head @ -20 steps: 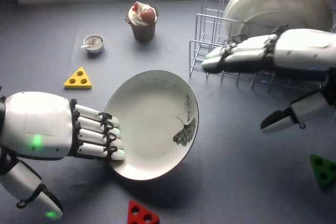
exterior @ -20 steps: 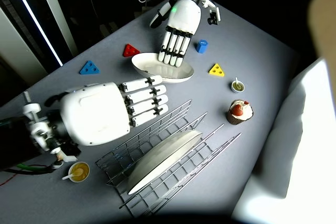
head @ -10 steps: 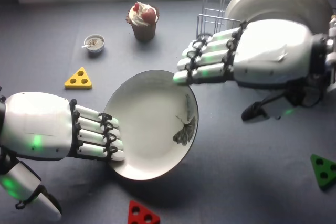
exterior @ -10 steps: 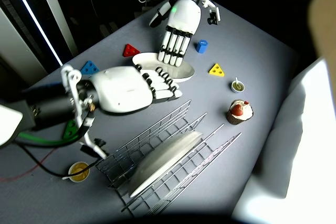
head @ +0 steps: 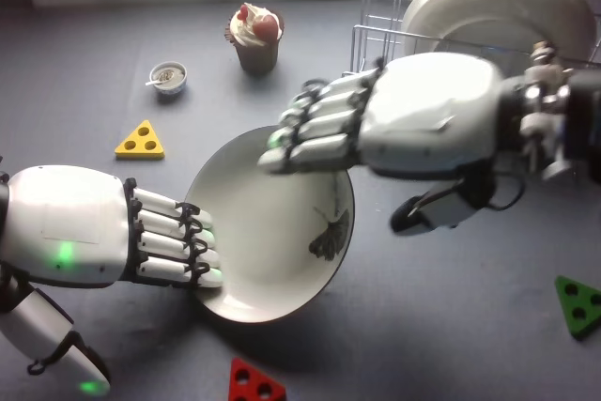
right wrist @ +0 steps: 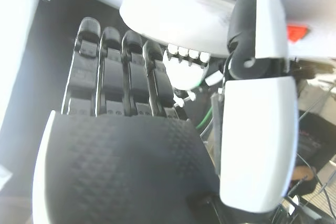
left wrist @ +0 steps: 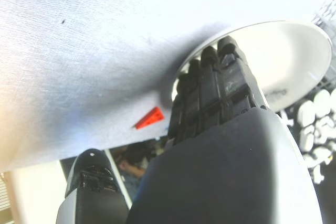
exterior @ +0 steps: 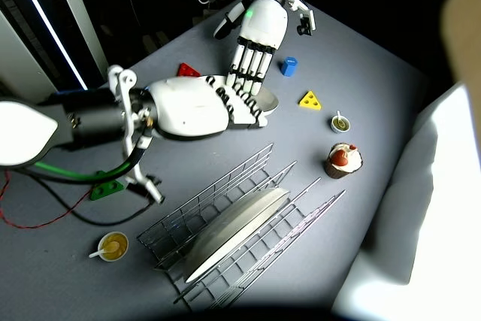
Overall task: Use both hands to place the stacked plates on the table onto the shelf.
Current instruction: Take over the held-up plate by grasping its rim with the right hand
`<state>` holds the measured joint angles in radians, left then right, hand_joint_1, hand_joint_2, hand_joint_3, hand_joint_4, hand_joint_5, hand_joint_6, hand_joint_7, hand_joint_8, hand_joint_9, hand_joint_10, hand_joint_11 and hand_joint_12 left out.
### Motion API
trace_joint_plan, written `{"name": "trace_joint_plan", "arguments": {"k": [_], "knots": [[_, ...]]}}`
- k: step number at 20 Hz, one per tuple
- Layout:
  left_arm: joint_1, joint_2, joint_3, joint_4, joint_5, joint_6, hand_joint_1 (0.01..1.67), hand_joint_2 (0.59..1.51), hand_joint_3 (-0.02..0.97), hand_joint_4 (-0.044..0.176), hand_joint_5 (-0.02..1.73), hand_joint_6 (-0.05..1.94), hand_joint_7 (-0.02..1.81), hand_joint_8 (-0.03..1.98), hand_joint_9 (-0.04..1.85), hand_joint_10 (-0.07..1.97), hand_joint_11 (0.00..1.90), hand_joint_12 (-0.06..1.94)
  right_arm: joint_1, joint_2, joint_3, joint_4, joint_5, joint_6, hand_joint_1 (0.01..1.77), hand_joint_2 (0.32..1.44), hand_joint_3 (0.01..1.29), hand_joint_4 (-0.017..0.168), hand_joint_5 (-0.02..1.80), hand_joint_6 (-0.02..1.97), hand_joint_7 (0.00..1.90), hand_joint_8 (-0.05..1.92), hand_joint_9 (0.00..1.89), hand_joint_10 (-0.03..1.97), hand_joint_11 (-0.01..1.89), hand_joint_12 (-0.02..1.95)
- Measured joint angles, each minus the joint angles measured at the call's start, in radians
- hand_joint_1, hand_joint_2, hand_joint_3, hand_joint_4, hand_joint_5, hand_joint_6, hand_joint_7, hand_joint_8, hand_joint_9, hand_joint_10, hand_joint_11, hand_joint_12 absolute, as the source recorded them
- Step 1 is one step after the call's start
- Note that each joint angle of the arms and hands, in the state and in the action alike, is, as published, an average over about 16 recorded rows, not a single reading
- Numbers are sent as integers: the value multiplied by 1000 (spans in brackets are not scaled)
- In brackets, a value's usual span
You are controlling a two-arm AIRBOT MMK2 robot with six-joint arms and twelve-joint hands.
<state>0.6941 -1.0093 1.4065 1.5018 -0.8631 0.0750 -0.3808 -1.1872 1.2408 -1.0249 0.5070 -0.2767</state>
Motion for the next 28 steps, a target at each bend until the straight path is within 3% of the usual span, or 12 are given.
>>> {"name": "trace_joint_plan", "arguments": {"k": [9, 20, 28], "knots": [[1, 0, -1, -2, 1, 0, 27, 1033, 3, -11, 161, -35, 183, -13, 190, -14, 169, -7, 20, -58, -32, -104, -62, 32, 1208, 902, 12, 4, 242, 9, 235, 2, 221, -7, 268, 24], [2, 0, 0, -2, 3, 0, 27, 1036, 3, -11, 143, -35, 168, -13, 174, -14, 155, -10, 15, -171, 33, -175, -118, 72, 1239, 894, 12, 4, 288, 9, 262, 2, 247, -7, 300, 37], [3, 3, 0, -2, 1, -1, 27, 1030, 2, -11, 126, -36, 170, -13, 180, -3, 163, -1, 32, -202, 48, -189, -113, 75, 1322, 900, 12, -1, 586, 289, 602, 165, 582, 182, 614, 209]]}}
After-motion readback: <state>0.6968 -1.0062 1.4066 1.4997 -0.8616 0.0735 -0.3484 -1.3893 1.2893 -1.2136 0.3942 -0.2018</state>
